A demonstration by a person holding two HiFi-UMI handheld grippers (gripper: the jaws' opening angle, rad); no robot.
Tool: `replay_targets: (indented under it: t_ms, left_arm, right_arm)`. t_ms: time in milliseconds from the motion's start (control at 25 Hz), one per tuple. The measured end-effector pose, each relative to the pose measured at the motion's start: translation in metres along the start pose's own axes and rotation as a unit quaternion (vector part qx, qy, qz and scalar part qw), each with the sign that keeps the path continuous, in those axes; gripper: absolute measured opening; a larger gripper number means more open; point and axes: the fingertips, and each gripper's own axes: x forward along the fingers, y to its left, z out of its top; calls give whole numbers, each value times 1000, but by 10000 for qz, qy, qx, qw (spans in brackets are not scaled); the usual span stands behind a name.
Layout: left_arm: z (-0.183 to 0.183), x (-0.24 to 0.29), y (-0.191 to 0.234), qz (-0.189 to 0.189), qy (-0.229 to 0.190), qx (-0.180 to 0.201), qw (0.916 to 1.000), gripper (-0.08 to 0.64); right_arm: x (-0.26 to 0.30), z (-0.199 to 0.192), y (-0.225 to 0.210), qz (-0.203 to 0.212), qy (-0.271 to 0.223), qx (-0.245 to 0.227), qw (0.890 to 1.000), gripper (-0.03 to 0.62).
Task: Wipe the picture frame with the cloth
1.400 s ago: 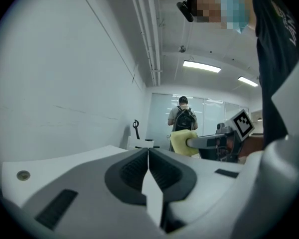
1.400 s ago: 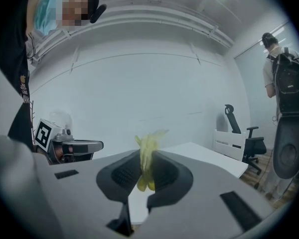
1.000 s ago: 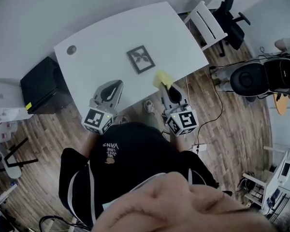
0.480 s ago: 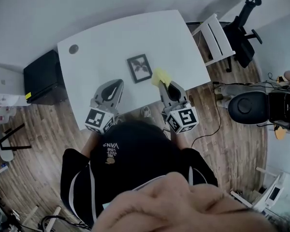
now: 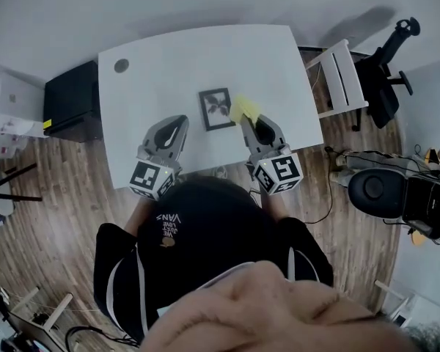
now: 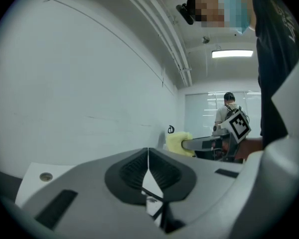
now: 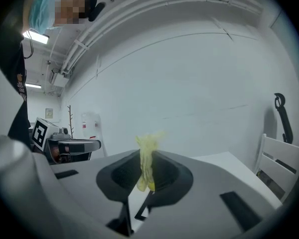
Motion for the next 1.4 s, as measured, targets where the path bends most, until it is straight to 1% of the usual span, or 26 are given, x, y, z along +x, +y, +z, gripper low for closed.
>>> replay_targets:
  t_ms: [320, 560, 640, 800, 960, 1120, 1320, 1400]
  left_arm:
    - [1, -5, 5, 518, -43, -13, 9986, 17]
    - [-1, -12, 7, 966, -50, -83, 9953, 17]
    - [-2, -15, 8, 1064, -27, -82, 9943, 17]
    - [-3, -21, 6, 1212, -18, -86, 9926, 17]
    - [-2, -23, 10, 1349, 19, -74, 9908, 16]
    - [-4, -21, 13, 1410, 33, -98, 9900, 17]
    - [-1, -19, 15, 1355, -38, 51, 9908, 16]
    - [-1, -19, 18, 1359, -66, 5, 9907, 17]
  right_arm:
    - [21, 4, -6, 445, 17, -143, 9989, 44]
    - [43, 4, -11, 775, 81, -230, 9967, 44]
    - [52, 2, -12, 861, 125, -259, 9959, 44]
    - [67, -6, -12, 997, 260, -313, 9942, 44]
    - [82, -16, -16, 1025, 440, -291, 9933, 44]
    - [95, -29, -20, 1058, 588, -234, 9924, 44]
    - [109, -41, -21, 1069, 738, -204, 9913, 44]
    - [114, -48, -21, 1072, 826, -213, 9906, 44]
